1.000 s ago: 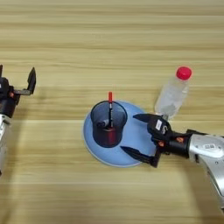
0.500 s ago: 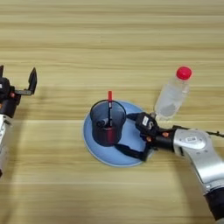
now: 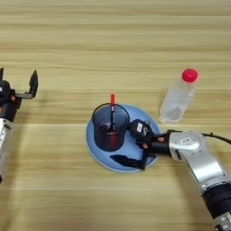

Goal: Move the objects on the table

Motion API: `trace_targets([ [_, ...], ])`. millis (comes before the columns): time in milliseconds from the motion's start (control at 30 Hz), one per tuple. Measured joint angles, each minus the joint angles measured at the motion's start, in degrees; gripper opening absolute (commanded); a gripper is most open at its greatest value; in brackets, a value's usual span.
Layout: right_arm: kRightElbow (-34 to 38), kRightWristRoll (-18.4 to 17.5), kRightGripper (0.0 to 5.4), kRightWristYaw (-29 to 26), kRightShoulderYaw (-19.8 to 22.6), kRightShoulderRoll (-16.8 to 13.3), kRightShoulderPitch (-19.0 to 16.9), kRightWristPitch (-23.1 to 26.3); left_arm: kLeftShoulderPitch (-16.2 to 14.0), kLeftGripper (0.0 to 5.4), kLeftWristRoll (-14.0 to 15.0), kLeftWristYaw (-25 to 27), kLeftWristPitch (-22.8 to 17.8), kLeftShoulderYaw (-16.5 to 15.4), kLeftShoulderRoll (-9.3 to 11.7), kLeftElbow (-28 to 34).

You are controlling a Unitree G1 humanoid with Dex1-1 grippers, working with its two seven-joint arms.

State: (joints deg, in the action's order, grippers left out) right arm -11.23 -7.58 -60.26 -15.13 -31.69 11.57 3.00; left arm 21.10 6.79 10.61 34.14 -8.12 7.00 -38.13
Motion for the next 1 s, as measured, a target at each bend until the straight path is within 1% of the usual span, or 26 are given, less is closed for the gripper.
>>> trace_targets([
  [200,-0.98,0.83,5.38,-0.03,-1.13,1.45,1.14,-0.96,-0.03,5.4,0.0,-0.04,0.0,0.0,-0.03,0.0],
  [600,-5.17,1.97,5.38,2.2,-2.61,7.14,4.04,-3.28,-0.04,5.4,0.01,-0.06,0.0,-0.02,-0.02,0.0],
  [1000,-7.32,3.73,5.38,2.92,-4.53,10.92,6.4,-3.83,-0.04,5.4,0.0,-0.17,0.0,-0.01,-0.03,0.0],
])
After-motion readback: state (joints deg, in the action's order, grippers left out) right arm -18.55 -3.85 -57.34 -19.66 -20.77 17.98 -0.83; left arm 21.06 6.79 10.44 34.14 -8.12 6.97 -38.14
